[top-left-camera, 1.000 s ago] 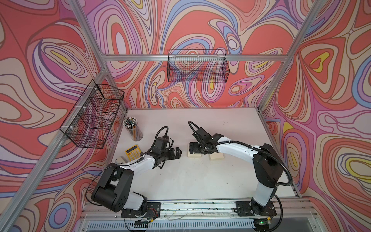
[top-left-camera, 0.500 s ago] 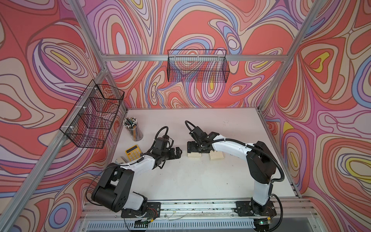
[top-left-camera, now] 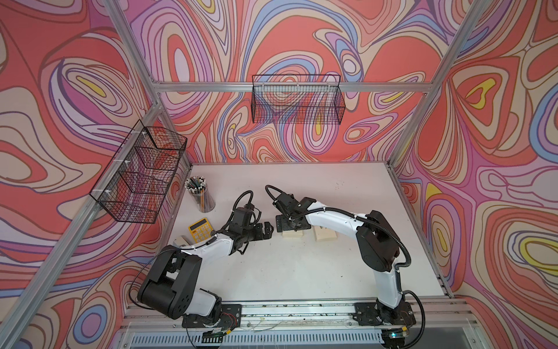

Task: Take the rings out of the lift-off lid box
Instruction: Pick up the jewelry box from the center of the board.

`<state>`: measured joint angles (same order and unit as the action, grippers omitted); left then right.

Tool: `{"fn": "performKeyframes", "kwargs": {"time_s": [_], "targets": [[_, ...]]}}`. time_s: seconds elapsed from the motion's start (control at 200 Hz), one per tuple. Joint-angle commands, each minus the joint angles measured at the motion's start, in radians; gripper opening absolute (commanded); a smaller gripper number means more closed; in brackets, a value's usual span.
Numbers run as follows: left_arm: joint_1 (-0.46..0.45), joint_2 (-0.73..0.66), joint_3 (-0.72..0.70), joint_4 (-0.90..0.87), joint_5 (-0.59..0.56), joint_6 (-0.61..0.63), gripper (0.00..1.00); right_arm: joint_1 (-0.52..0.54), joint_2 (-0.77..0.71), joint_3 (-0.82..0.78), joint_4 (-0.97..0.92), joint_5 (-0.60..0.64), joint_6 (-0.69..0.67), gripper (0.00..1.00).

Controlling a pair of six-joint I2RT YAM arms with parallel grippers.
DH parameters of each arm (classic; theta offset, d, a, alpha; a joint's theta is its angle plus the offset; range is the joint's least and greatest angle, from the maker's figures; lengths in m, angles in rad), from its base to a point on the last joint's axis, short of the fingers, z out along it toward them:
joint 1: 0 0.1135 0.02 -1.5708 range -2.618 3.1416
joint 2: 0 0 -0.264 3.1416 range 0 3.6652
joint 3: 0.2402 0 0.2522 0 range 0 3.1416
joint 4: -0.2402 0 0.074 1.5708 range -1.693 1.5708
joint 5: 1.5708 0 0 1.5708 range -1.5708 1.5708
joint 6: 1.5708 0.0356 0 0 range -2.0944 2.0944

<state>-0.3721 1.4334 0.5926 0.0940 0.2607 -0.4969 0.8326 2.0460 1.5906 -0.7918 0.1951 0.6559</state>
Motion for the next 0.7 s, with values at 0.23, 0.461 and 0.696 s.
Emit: {"fn": "performKeyframes", "kwargs": {"time_s": [0.23, 0.461, 0.696], "targets": [[0.005, 0.000, -0.020, 0.017, 0.003, 0.017, 1.00, 0.014, 0.015, 0.027, -0.092, 0.081, 0.031, 0.99], [0.004, -0.001, -0.024, 0.021, 0.006, 0.020, 1.00, 0.012, 0.020, 0.003, -0.035, 0.003, 0.059, 0.98], [0.005, -0.006, -0.026, 0.018, 0.005, 0.023, 1.00, 0.010, 0.035, 0.018, -0.032, 0.002, 0.067, 0.98]]}}
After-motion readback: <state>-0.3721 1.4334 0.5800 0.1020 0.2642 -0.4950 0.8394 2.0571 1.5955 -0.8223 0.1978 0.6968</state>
